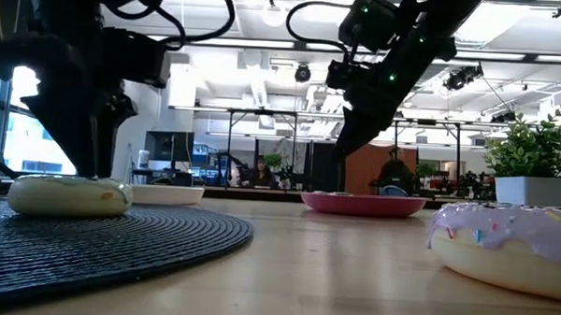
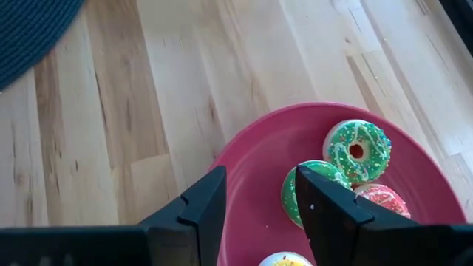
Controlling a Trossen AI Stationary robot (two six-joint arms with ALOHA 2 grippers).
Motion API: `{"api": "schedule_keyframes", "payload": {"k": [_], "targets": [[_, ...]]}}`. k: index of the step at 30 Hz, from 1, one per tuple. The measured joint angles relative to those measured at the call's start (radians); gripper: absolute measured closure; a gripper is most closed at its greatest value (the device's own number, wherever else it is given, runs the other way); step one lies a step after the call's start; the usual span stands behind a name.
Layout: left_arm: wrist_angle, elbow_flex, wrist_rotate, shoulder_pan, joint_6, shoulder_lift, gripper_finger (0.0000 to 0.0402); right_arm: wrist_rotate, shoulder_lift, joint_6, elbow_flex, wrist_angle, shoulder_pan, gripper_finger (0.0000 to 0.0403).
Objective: Pick & Place donuts
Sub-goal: Put the large light blue donut on the white plate
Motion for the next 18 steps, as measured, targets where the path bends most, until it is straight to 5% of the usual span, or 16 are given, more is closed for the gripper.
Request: {"api": "schedule_keyframes", "payload": {"k": [18], "targets": [[0.077,0.003,0.064,0.0,0.013,0.081,0.0262,0.0,0.0,-0.001,0.0,0.001,0.0,0.0251]]}}
